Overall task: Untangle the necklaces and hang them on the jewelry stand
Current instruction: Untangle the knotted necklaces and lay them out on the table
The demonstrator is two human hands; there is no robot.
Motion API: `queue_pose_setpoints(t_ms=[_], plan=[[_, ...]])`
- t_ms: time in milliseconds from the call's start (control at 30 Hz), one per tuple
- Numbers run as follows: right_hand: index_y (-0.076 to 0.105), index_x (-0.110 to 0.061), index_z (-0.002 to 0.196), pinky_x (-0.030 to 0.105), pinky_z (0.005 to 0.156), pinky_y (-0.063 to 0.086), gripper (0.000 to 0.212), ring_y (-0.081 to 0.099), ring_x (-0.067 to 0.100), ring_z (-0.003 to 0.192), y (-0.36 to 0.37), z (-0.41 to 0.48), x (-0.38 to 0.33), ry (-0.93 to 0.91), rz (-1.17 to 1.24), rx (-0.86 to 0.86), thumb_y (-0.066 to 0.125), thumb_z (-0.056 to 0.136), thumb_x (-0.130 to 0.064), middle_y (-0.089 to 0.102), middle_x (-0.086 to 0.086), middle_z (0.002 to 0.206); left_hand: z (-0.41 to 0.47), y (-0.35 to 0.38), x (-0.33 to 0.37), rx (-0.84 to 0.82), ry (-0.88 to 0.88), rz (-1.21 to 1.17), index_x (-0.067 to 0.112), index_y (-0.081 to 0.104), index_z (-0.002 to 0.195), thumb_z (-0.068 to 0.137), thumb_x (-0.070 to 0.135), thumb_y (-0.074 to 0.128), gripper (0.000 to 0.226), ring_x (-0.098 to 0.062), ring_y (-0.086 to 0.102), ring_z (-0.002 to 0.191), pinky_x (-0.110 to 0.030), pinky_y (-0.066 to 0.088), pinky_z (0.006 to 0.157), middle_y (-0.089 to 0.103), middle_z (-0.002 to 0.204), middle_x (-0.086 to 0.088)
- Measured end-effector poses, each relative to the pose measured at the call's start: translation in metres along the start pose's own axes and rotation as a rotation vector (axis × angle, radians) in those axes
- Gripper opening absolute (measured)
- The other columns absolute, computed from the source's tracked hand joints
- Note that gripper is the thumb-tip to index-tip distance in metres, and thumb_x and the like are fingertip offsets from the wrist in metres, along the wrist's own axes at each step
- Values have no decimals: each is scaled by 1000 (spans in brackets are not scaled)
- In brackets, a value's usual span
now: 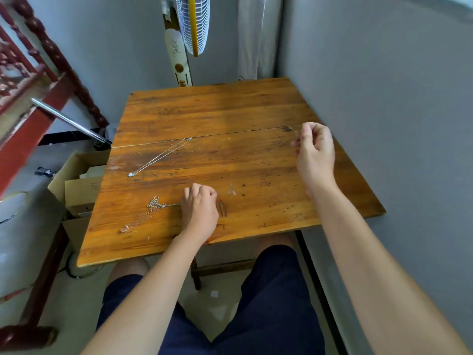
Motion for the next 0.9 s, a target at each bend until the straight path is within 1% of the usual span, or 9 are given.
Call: queue_pose_setpoints(t_ms=[100,167,233,433,500,633,733,800,900], plan=[[53,-24,105,25,77,50,12,59,9,86,0,5,-1,-17,-56,-17,41,107,-27,61,-3,94,-3,-7,-9,46,-46,-58,9,60,102,101,14,45,16,-26,44,103,-33,34,88,55,110,-10],[53,-20,108,17,71,46,15,58,10,85,1,8,2,-24,-124,-18,40,108,-27,61,-2,94,-6,-10,-12,54,-70,-119,8,57,99,102,13,42,16,-24,44,102,-27,29,87,54,107,-9],[55,-14,116,14,66,41,22,57,10,88,1,12,10,-1,-213,-24,40,108,-28,62,0,101,-8,-14,-16,50,-104,-221,8,55,99,102,13,41,16,-23,45,102,-28,35,85,54,107,-8],[59,-13,121,26,82,43,24,58,14,101,-1,11,32,19,-344,-85,47,106,-27,63,-1,111,-6,-34,-14,30,-70,-348,13,52,101,103,15,40,13,-22,59,92,-33,49,74,60,99,-3],[61,-15,119,26,84,45,22,58,14,103,2,7,43,28,-437,-150,48,105,-27,63,-1,112,-5,-35,-11,-31,-50,-287,15,51,99,103,15,40,12,-20,57,91,-30,49,73,60,99,-3],[63,-15,119,34,86,51,24,59,21,103,5,-6,71,27,-703,-269,50,104,-28,64,6,118,-16,-24,-16,-187,-11,8,20,48,99,103,18,39,10,-20,49,98,-38,39,92,58,100,2],[62,-17,123,35,83,51,26,60,26,103,5,-19,81,3,-846,-306,52,103,-29,57,10,126,-26,-22,-23,-182,2,78,24,47,100,103,22,39,9,-17,47,99,-36,34,92,57,101,6],[58,-20,133,35,83,52,33,60,27,103,9,-29,83,-18,-831,-307,55,101,-28,49,8,130,-30,-23,-24,-166,28,90,25,47,99,103,22,41,7,-17,47,99,-35,34,91,56,100,8],[61,-27,132,30,77,50,34,60,20,97,30,-49,77,-112,-712,-392,61,98,-27,50,1,118,-34,-23,-24,-153,44,72,24,52,106,103,25,42,11,-15,47,103,-35,34,91,59,106,8]])
Point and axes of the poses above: each hand's wrist, its own z-axis towards the middle knuckle, its own y-axis out of the palm, x = y × z, the point moved 7 cm from there along z, towards the middle knuckle
